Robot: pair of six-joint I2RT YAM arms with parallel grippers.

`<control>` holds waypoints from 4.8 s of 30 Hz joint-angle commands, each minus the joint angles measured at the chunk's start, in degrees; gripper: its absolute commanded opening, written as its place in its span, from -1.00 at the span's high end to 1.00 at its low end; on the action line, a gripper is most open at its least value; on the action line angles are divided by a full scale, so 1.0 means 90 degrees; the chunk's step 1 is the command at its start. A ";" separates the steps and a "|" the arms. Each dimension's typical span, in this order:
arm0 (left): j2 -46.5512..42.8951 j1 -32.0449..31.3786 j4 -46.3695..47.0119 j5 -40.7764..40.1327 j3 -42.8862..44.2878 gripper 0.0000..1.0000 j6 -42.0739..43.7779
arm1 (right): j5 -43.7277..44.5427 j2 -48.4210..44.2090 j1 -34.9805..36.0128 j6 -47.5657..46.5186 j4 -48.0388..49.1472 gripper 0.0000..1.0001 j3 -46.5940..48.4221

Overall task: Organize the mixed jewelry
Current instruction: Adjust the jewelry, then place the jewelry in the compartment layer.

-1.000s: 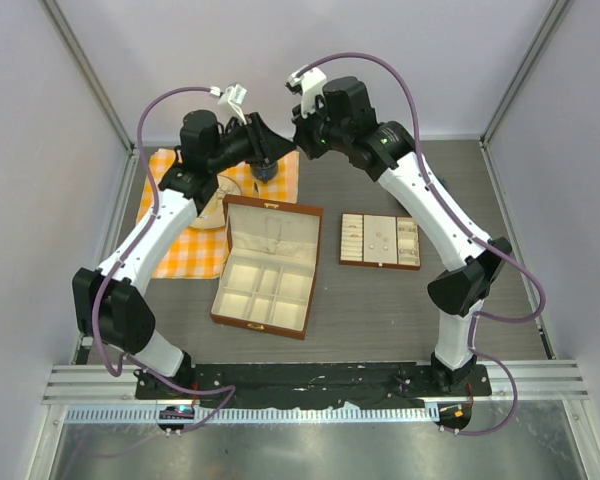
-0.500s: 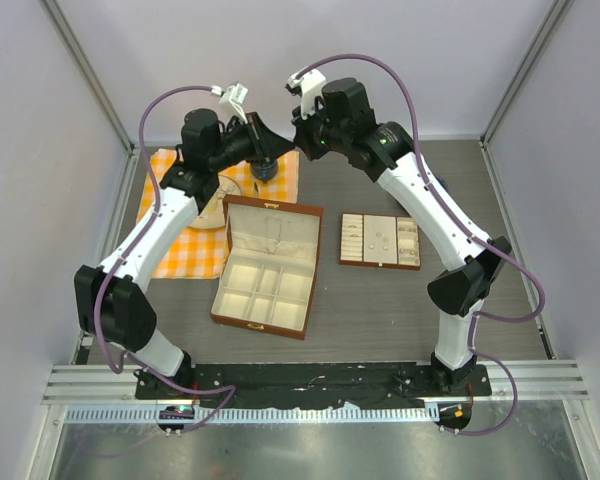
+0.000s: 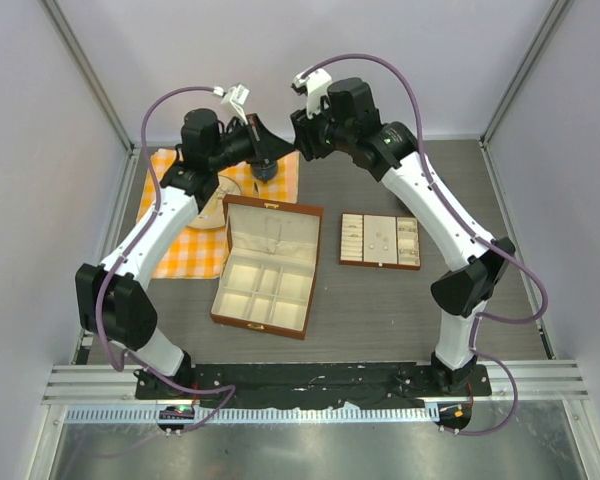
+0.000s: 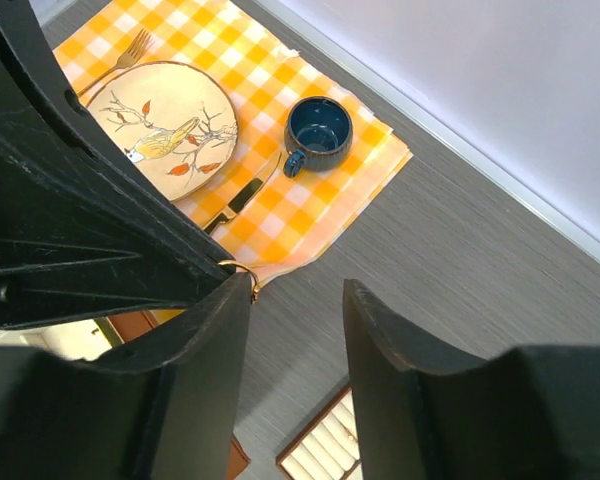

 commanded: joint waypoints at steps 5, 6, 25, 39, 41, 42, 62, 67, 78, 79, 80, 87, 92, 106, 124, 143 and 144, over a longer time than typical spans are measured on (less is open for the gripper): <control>0.0023 0.0285 0.1374 0.1657 0.0012 1.00 -0.0637 | -0.2091 -0.1060 -0.0586 0.0456 0.0231 -0.05 -0.0206; 0.0023 0.0275 0.1463 0.1813 0.0002 1.00 -0.0687 | -0.2486 -0.1119 -0.0984 0.0604 0.0308 -0.05 -0.0225; -0.0065 0.0275 0.3084 0.2830 -0.0261 1.00 -0.1702 | -0.5595 -0.1461 -0.1603 0.0713 0.0748 -0.10 -0.1181; -0.0172 0.0197 0.4139 0.2899 -0.0691 1.00 -0.2367 | -0.5927 -0.1247 -0.1603 0.1337 0.1315 -0.18 -0.1221; -0.0192 0.0168 0.4159 0.2889 -0.0720 1.00 -0.2357 | -0.5957 -0.1198 -0.1603 0.1386 0.1344 -0.18 -0.1173; -0.0202 0.0149 0.4169 0.2889 -0.0730 1.00 -0.2367 | -0.5957 -0.1178 -0.1594 0.1396 0.1373 -0.18 -0.1173; -0.0270 0.0100 0.4383 0.2841 -0.0818 1.00 -0.2494 | -0.6299 -0.1129 -0.1593 0.1582 0.1559 0.28 -0.1251; -0.0299 0.0100 0.4422 0.2831 -0.0828 1.00 -0.2513 | -0.6308 -0.1168 -0.1603 0.1543 0.1539 0.35 -0.1338; -0.0319 0.0100 0.4481 0.2802 -0.0877 1.00 -0.2514 | -0.6338 -0.1178 -0.1603 0.1553 0.1540 0.64 -0.1329; -0.0319 0.0100 0.4481 0.2801 -0.0886 1.00 -0.2523 | -0.6338 -0.1178 -0.1603 0.1562 0.1549 0.67 -0.1329; -0.0309 0.0100 0.4491 0.2801 -0.0887 1.00 -0.2523 | -0.6357 -0.1168 -0.1594 0.1572 0.1549 0.73 -0.1329; -0.0280 0.0100 0.4549 0.2772 -0.0887 1.00 -0.2543 | -0.6357 -0.1178 -0.1593 0.1640 0.1588 0.96 -0.1348; -0.0280 0.0109 0.4637 0.2762 -0.0867 0.58 -0.2621 | -0.6104 -0.1227 -0.1593 0.1543 0.1511 0.98 -0.1358; -0.0700 0.1056 0.5087 0.2889 -0.0965 -0.22 -0.3236 | -0.4259 -0.1120 -0.1750 -0.0506 -0.0781 0.99 -0.0685; -0.0797 0.1945 0.3983 0.3182 -0.0662 -0.21 -0.2836 | -0.0782 -0.0143 -0.1759 -0.4548 -0.2211 0.99 -0.1972; -0.0905 0.2140 0.4100 0.3202 -0.0886 -0.20 -0.2777 | -0.0508 0.0931 -0.1555 -0.5049 -0.1234 0.99 -0.2442; -0.0905 0.2141 0.4110 0.3202 -0.0906 -0.21 -0.2777 | -0.0508 0.1028 -0.1525 -0.5059 -0.1215 0.99 -0.2394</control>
